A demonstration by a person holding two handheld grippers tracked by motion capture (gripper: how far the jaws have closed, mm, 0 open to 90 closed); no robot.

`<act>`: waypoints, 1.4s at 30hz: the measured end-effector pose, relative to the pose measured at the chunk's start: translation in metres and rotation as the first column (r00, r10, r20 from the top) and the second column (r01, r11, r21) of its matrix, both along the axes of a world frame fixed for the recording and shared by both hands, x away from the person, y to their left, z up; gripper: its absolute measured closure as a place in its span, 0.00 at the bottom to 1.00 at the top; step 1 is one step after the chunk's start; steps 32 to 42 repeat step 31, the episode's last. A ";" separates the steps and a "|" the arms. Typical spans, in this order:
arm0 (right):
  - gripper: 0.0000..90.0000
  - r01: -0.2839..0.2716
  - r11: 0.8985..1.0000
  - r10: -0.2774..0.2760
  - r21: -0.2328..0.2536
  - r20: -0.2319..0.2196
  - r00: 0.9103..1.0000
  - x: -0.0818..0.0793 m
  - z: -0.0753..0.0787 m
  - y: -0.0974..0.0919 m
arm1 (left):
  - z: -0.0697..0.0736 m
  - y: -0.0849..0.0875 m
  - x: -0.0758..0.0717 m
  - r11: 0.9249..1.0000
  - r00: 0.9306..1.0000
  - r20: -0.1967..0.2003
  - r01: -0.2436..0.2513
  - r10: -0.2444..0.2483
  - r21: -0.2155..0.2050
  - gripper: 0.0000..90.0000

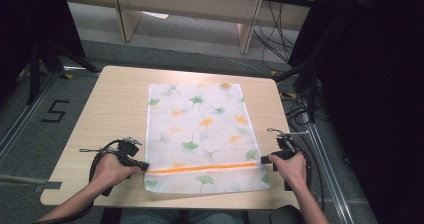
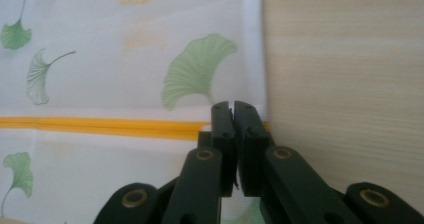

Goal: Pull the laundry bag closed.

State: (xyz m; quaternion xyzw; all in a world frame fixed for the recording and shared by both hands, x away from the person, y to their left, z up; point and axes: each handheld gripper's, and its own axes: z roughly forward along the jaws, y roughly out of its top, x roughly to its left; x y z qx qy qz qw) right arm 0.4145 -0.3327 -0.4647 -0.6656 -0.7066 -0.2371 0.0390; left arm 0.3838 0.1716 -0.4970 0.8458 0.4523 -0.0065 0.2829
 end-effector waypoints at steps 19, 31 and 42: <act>0.88 0.084 0.996 -0.081 -0.023 0.083 0.993 -0.003 0.006 -0.001 | 0.013 0.003 0.004 0.986 0.984 0.105 -0.135 0.145 -0.101 0.84; 0.85 0.074 0.997 -0.072 -0.009 0.099 0.992 -0.005 0.008 0.000 | 0.017 0.008 0.007 0.979 0.975 0.129 -0.166 0.181 -0.119 0.76; 0.85 0.074 0.997 -0.072 -0.009 0.099 0.992 -0.005 0.008 0.000 | 0.017 0.008 0.007 0.979 0.975 0.129 -0.166 0.181 -0.119 0.76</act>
